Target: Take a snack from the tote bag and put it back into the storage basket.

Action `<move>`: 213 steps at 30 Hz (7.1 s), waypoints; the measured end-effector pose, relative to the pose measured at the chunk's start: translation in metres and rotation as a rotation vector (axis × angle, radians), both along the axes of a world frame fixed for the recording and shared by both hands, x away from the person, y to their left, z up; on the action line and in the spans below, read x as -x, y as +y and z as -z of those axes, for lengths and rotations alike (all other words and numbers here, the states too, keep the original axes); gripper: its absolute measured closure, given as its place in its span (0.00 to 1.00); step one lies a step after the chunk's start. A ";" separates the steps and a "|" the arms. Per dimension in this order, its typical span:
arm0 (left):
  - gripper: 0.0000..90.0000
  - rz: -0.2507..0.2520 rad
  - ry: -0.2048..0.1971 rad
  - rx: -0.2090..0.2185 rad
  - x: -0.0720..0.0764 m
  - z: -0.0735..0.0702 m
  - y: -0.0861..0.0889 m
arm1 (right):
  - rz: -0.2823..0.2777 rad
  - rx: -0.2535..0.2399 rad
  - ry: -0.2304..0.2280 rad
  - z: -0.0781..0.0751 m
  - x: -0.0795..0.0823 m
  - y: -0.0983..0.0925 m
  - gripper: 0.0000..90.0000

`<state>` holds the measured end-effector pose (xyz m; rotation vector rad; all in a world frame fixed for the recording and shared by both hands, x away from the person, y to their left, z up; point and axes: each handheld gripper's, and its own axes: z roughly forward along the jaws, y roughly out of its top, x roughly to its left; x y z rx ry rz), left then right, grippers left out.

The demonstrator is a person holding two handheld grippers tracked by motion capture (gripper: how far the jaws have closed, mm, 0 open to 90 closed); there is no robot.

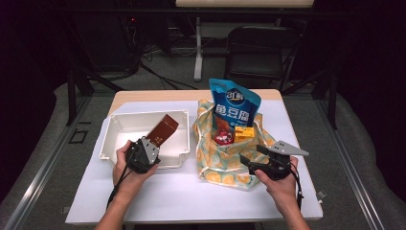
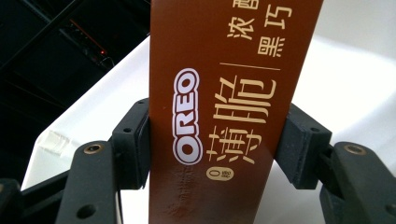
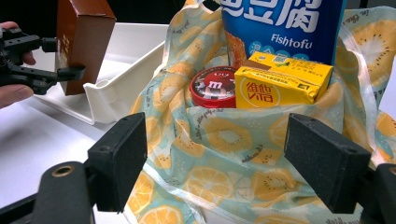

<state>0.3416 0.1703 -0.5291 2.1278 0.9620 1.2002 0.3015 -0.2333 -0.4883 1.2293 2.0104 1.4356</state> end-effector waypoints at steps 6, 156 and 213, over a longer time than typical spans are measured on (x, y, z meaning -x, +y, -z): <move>0.42 0.009 -0.002 -0.024 0.000 0.001 -0.003 | 0.000 0.000 0.001 0.000 0.000 0.001 0.23; 0.27 0.099 0.227 0.755 -0.013 -0.019 0.040 | 0.119 0.009 -0.060 -0.015 -0.020 -0.011 0.36; 0.22 0.118 0.206 0.752 0.016 -0.019 0.057 | 0.248 0.080 -0.056 -0.029 -0.118 0.025 0.62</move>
